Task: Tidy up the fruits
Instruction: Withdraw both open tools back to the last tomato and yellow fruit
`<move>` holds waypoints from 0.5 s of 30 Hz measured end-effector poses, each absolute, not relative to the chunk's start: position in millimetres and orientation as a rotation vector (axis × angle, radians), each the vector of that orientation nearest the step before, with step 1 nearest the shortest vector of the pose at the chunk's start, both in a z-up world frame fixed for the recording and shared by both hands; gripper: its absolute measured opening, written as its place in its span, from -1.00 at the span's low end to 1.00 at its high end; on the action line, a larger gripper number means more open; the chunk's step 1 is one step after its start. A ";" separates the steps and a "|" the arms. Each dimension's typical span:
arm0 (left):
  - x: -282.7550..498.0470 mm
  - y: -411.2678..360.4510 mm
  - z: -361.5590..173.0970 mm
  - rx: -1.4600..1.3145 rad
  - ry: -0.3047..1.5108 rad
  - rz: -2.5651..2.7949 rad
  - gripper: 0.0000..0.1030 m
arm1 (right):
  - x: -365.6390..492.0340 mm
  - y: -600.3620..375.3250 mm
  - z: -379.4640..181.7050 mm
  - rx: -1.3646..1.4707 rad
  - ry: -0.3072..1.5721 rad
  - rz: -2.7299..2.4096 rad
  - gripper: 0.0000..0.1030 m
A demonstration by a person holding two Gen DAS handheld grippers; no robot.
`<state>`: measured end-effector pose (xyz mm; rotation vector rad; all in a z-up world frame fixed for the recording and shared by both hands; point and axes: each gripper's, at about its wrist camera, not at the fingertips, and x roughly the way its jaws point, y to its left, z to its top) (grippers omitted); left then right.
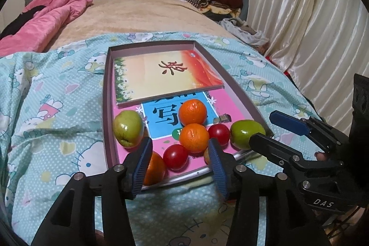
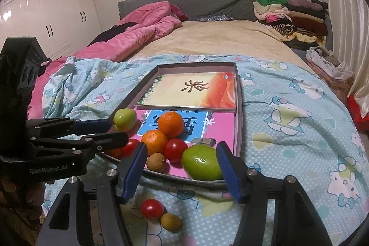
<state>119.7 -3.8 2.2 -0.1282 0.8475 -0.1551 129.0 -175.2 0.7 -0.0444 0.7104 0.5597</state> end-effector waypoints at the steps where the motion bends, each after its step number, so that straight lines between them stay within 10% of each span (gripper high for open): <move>1: 119.4 -3.2 3.0 -0.131 0.845 -0.155 0.06 | 129.0 -175.5 1.4 -0.042 0.709 0.560 0.20; 15: 113.7 2.4 12.3 -0.152 0.808 -0.144 0.33 | 127.8 -177.9 5.6 -0.030 0.690 0.550 0.34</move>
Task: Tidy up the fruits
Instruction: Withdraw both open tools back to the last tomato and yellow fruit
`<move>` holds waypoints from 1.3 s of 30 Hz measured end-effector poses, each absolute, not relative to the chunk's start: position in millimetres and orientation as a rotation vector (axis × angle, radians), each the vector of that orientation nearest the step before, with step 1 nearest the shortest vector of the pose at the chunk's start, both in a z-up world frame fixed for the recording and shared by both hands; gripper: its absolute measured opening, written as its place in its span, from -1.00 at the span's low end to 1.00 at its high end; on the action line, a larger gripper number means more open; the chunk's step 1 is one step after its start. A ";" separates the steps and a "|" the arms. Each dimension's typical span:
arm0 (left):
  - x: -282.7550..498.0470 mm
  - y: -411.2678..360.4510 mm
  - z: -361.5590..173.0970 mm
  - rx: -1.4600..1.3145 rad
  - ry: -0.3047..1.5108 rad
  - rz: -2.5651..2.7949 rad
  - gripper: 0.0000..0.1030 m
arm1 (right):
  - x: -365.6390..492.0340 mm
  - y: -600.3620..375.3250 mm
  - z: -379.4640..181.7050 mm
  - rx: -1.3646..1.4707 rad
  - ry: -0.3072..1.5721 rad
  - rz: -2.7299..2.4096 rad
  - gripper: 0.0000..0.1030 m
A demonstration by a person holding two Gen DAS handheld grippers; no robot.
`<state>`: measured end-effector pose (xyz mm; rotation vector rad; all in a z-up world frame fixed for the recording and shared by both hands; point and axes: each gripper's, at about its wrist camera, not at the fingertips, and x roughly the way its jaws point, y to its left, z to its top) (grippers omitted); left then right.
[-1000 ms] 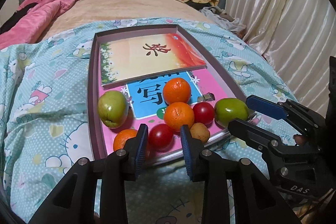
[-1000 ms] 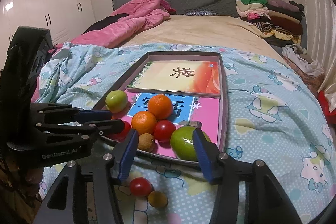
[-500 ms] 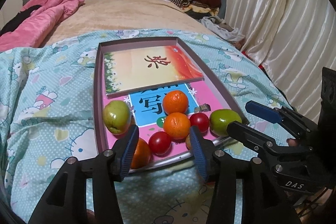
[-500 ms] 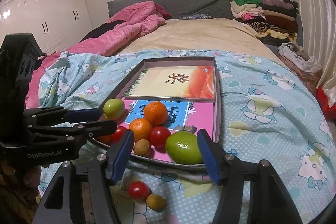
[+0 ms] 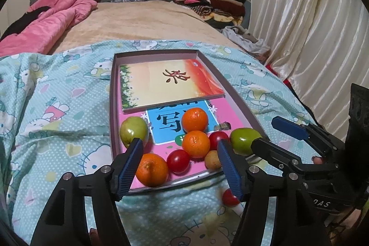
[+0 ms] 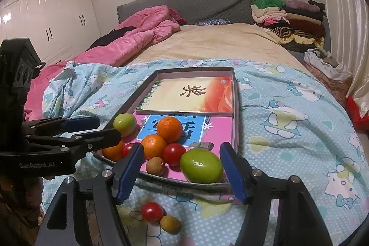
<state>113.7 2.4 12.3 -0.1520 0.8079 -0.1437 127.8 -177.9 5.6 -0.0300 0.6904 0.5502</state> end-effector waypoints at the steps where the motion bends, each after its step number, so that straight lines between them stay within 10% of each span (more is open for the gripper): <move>1: 113.2 2.5 13.0 -0.153 0.807 -0.144 0.34 | 127.5 -178.6 6.3 -0.029 0.688 0.547 0.34; 39: 80.1 -30.0 4.8 -0.073 0.898 -0.235 0.34 | 88.3 -184.8 -5.9 -0.131 0.905 0.495 0.43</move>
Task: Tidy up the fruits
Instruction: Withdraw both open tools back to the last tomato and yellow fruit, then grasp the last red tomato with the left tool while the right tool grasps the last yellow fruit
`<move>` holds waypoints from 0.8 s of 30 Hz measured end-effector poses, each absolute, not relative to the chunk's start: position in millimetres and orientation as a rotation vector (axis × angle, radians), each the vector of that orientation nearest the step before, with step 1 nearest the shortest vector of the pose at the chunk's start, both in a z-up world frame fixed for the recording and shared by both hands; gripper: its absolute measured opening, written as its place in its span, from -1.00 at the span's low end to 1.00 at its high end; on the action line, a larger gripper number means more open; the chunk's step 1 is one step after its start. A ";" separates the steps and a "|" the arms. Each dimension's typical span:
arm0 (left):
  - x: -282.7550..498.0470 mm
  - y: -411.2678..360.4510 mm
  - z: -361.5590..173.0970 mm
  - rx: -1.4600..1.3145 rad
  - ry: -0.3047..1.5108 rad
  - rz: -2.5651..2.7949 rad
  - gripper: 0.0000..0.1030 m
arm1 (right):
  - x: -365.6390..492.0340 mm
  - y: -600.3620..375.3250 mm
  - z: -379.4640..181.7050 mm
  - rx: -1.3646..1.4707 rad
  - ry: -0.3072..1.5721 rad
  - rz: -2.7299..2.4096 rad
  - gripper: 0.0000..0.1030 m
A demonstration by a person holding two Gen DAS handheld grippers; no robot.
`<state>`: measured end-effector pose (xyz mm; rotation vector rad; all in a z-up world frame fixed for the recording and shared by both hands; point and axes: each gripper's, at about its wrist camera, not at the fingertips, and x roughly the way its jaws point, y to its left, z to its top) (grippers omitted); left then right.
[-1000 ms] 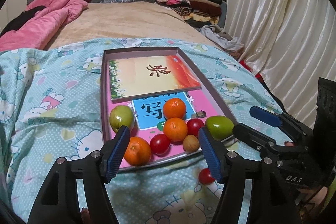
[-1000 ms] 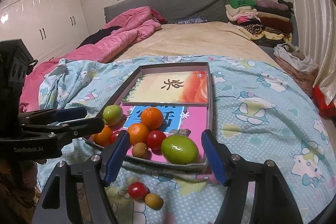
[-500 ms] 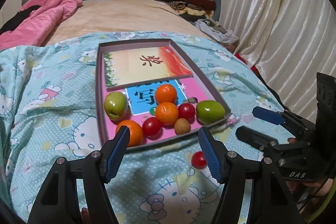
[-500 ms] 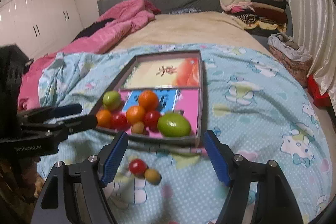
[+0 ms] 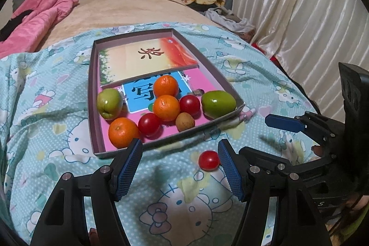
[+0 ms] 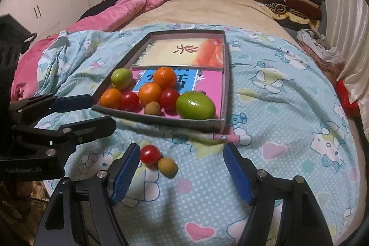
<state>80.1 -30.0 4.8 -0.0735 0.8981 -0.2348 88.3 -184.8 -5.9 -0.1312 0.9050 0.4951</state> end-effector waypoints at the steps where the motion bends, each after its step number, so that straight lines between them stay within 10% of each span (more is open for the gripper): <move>1: 80.3 -30.2 3.9 -0.068 0.902 -0.233 0.34 | 87.9 -183.9 -6.8 -0.137 0.909 0.497 0.43; 13: 85.5 -35.2 -15.2 -0.047 0.986 -0.243 0.34 | 91.9 -166.7 -34.4 -0.245 1.027 0.494 0.41; 24: 92.3 -47.2 -32.6 -0.051 1.056 -0.323 0.34 | 98.3 -154.8 -53.1 -0.281 1.100 0.538 -0.25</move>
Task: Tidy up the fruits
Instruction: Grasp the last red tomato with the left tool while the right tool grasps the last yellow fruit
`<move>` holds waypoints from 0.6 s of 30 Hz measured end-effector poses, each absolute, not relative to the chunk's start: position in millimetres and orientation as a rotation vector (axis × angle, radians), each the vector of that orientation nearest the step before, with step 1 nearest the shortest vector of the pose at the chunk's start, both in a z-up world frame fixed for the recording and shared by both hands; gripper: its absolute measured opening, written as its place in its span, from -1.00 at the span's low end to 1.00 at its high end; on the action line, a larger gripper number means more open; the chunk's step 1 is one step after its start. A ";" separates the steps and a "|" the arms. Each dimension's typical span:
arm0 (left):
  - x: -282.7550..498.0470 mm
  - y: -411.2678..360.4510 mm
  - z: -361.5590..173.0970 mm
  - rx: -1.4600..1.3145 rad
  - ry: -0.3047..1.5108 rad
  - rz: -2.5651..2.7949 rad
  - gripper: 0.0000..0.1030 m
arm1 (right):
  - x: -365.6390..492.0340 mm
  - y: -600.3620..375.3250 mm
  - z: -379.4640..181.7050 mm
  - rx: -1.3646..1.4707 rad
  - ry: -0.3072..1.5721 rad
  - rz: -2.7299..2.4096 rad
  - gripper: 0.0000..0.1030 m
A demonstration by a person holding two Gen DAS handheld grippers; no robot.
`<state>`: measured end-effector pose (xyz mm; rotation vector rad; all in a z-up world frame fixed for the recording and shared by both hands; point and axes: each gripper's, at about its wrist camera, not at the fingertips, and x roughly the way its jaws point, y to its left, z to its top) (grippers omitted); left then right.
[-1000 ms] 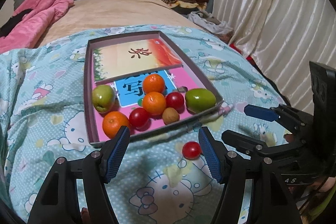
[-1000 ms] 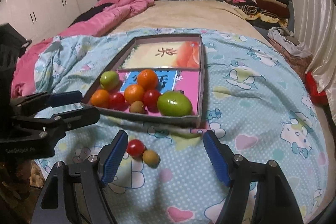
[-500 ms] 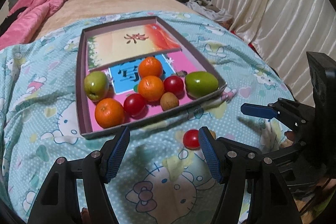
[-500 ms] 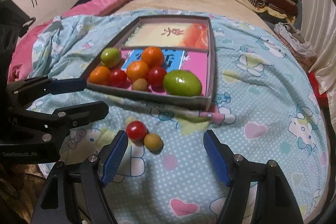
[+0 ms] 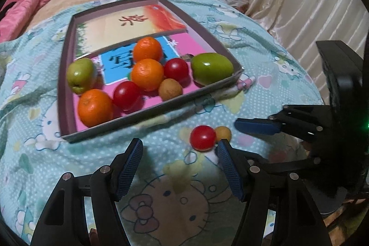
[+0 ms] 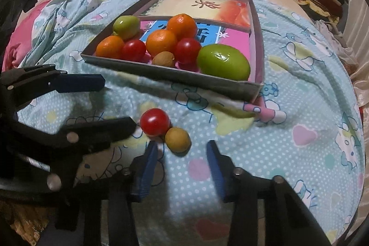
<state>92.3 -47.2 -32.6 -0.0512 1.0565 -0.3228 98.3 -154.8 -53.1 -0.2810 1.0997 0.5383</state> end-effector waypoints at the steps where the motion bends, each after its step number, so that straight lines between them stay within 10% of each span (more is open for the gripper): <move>1: 94.0 -48.6 -34.0 -0.055 1.062 -0.330 0.32 | 99.5 -154.3 -54.3 -0.283 1.102 0.539 -0.27; 5: 101.3 -55.4 -39.5 -0.054 1.085 -0.365 0.05 | 103.5 -151.6 -58.2 -0.294 1.108 0.559 -0.55; 18: 115.9 -64.8 -51.5 -0.084 1.130 -0.441 -0.21 | 113.5 -173.3 -51.2 -0.274 1.120 0.495 -0.55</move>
